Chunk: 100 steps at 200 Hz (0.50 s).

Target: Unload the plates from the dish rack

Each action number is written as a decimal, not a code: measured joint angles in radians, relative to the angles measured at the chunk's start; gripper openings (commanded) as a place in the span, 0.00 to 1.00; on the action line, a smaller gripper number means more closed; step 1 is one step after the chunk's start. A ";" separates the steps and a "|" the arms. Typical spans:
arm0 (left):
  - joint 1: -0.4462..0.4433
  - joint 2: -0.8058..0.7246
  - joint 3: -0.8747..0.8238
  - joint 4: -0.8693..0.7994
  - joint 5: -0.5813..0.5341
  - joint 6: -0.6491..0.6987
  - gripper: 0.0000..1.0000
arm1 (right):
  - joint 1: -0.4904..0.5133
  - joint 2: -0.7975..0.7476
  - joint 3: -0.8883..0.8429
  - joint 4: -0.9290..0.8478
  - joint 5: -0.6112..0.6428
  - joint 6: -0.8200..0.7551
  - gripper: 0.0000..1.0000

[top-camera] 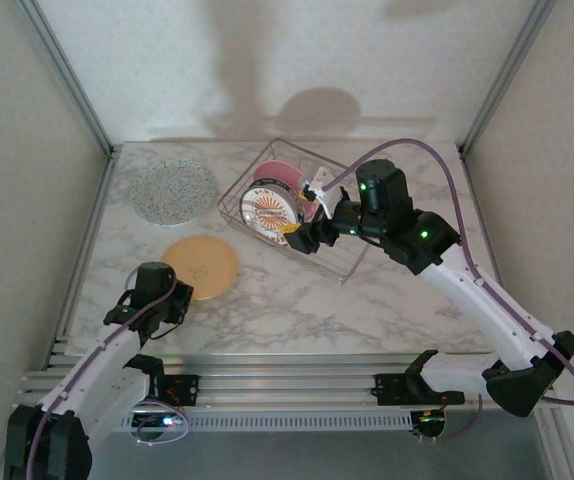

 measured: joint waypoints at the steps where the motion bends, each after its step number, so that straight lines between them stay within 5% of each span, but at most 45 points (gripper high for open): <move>1: 0.000 0.001 0.000 0.003 0.000 0.000 0.00 | 0.000 0.000 0.000 0.000 0.000 0.000 0.86; 65: 0.000 0.097 -0.042 0.132 0.027 0.017 0.00 | 0.032 0.000 -0.020 0.027 -0.004 0.002 0.86; 100: 0.000 0.117 -0.045 0.169 0.035 0.030 0.17 | 0.036 0.001 -0.020 0.031 -0.003 0.005 0.86</move>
